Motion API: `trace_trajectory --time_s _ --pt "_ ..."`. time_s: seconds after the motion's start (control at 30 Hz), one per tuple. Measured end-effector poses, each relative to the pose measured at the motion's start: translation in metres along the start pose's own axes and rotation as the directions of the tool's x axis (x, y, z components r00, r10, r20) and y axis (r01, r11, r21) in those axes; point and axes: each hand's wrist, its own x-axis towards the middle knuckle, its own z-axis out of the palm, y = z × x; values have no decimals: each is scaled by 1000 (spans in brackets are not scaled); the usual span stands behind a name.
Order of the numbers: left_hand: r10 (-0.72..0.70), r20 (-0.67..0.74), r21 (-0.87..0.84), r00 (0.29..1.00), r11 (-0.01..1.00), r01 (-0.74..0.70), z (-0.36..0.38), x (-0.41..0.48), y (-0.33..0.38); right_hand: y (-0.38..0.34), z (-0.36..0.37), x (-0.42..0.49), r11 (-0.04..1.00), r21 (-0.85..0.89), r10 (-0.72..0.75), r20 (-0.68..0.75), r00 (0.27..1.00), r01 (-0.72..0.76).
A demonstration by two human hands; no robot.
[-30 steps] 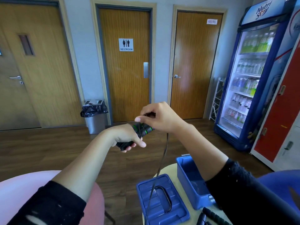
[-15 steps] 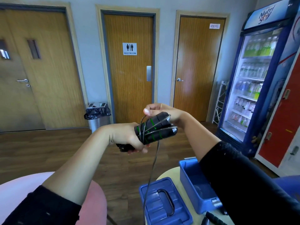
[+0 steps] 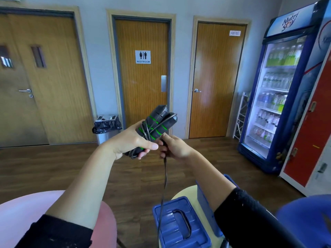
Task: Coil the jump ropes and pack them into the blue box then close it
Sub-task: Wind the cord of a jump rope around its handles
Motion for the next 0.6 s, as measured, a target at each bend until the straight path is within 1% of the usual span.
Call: trace_trajectory --time_s 0.1,0.2,0.27,0.37,0.4,0.43,0.47,0.5,0.53,0.6 --pt "30 -29 -92 999 995 -32 -1 1 -4 8 10 -5 999 2 39 2 999 -39" --pt "-10 -62 -183 998 983 -2 -4 3 -9 16 22 -12 995 30 100 -33 994 -99" --pt "-70 -104 -155 992 986 54 -5 3 -12 17 28 -16 987 -35 154 -91 984 -157" --pt "-154 -239 -152 959 981 119 -15 3 -12 18 31 -25 932 -222 261 -137 955 -287" --pt "-173 -271 -147 947 980 137 -20 2 -10 19 32 -28 918 -257 265 -161 951 -300" --pt "-194 -291 -113 937 979 168 -26 2 -8 19 32 -31 913 -293 232 -199 952 -284" --pt "-221 -307 -58 926 975 214 -30 1 -7 16 32 -33 904 -355 156 -241 958 -237" --pt "-251 -322 1 913 964 265 -34 1 -8 12 30 -34 879 -444 51 -272 961 -173" --pt "-278 -328 58 903 948 313 -37 0 -10 5 28 -35 837 -539 -64 -278 958 -100" --pt "-331 -305 170 893 904 393 -37 0 -13 -16 24 -35 739 -673 -253 -223 941 39"
